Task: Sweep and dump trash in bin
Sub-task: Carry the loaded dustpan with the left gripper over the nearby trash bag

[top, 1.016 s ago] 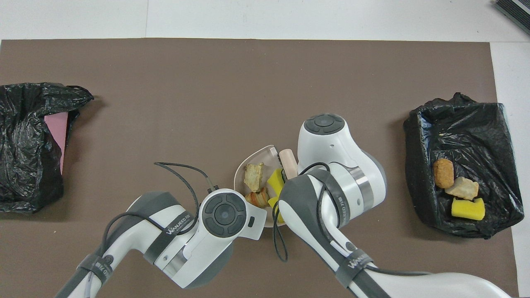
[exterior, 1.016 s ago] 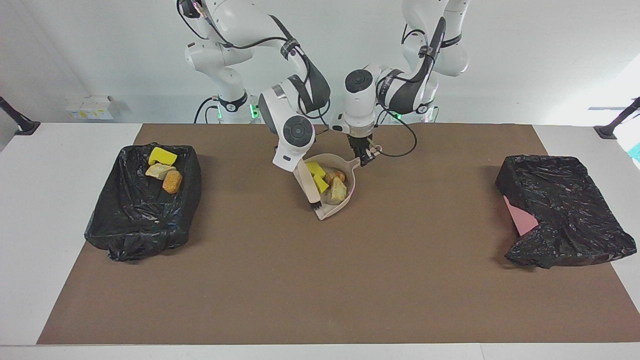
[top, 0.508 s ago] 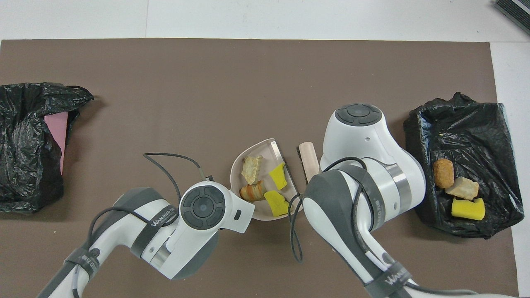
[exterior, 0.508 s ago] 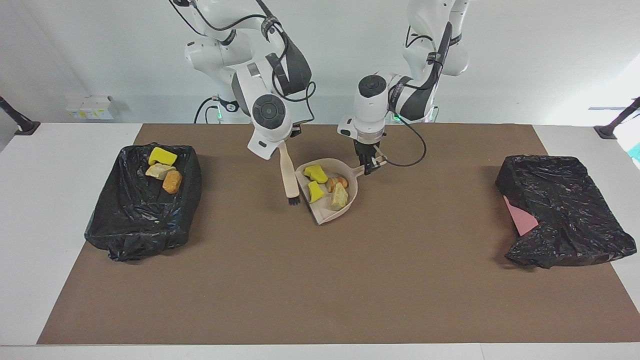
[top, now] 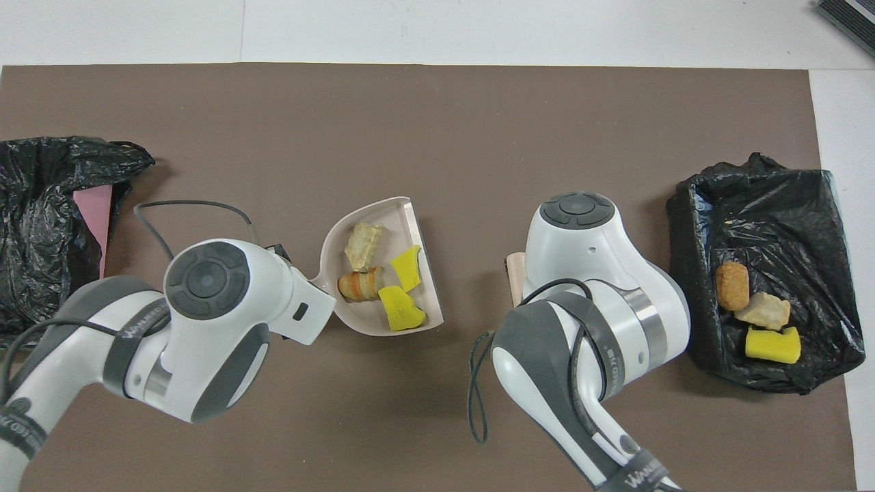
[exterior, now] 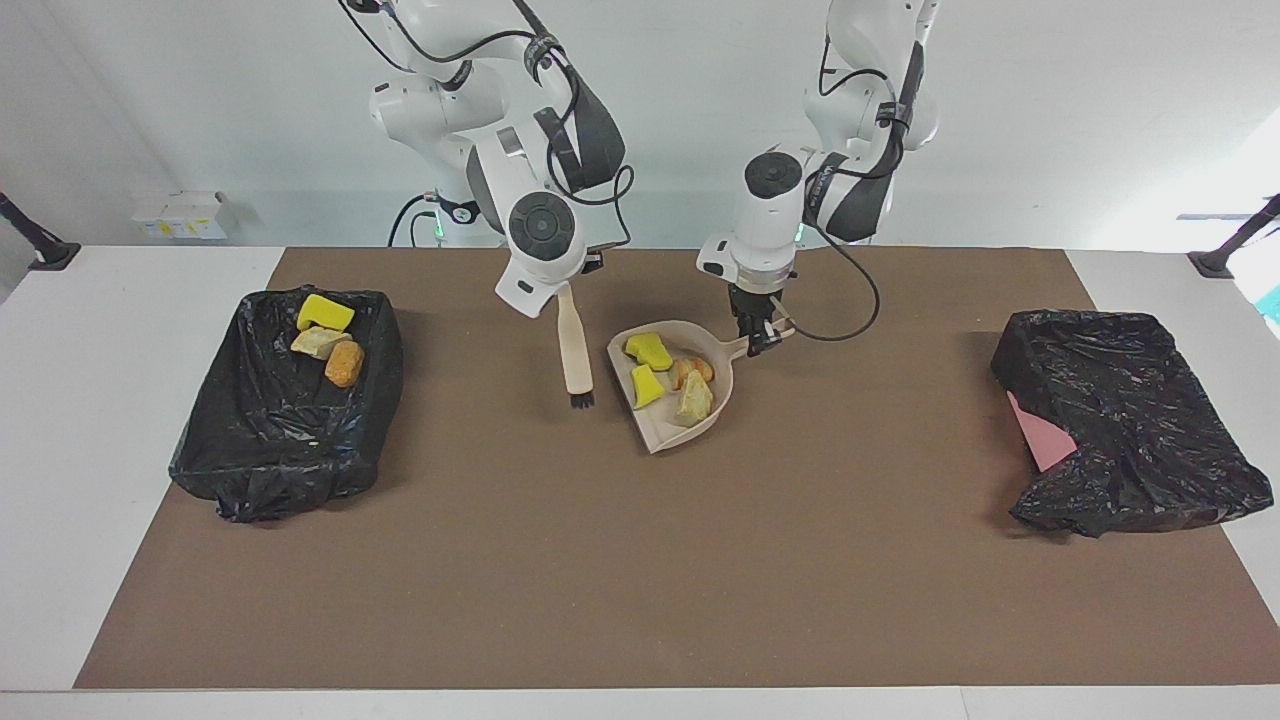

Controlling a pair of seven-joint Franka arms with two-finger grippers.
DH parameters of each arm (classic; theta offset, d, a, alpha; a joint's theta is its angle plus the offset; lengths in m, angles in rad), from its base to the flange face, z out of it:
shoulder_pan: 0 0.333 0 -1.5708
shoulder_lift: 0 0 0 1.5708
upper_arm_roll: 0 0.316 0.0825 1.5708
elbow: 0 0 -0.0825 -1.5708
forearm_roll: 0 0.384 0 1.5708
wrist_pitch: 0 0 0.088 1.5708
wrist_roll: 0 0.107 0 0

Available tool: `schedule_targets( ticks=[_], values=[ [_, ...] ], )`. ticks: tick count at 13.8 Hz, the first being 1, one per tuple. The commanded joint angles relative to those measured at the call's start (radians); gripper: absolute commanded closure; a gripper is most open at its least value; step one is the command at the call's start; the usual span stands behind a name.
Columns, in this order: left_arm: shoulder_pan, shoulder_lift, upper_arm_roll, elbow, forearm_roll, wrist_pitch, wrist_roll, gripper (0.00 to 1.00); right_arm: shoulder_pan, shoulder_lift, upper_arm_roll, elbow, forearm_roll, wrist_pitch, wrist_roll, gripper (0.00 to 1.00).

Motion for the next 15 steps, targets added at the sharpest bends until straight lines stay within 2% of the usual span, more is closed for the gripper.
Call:
schedule_targets(
  ticks=[1,4,7,10,15],
  values=[
    [0.062,-0.015,-0.004,0.099,-0.008,-0.106,0.102,1.0,0.043,-0.07,0.005,-0.081,0.064,0.067,0.045,1.0],
    [0.152,-0.006,-0.002,0.182,-0.008,-0.158,0.248,1.0,0.1,-0.103,0.006,-0.144,0.145,0.205,0.079,1.0],
    [0.249,0.006,-0.002,0.278,-0.011,-0.244,0.407,1.0,0.163,-0.114,0.008,-0.144,0.19,0.229,0.151,1.0],
    [0.391,0.037,-0.002,0.343,-0.066,-0.296,0.625,1.0,0.241,-0.108,0.008,-0.146,0.227,0.238,0.223,1.0],
    [0.624,0.068,-0.002,0.4,-0.066,-0.304,0.917,1.0,0.349,-0.087,0.008,-0.227,0.23,0.38,0.254,1.0]
  ],
)
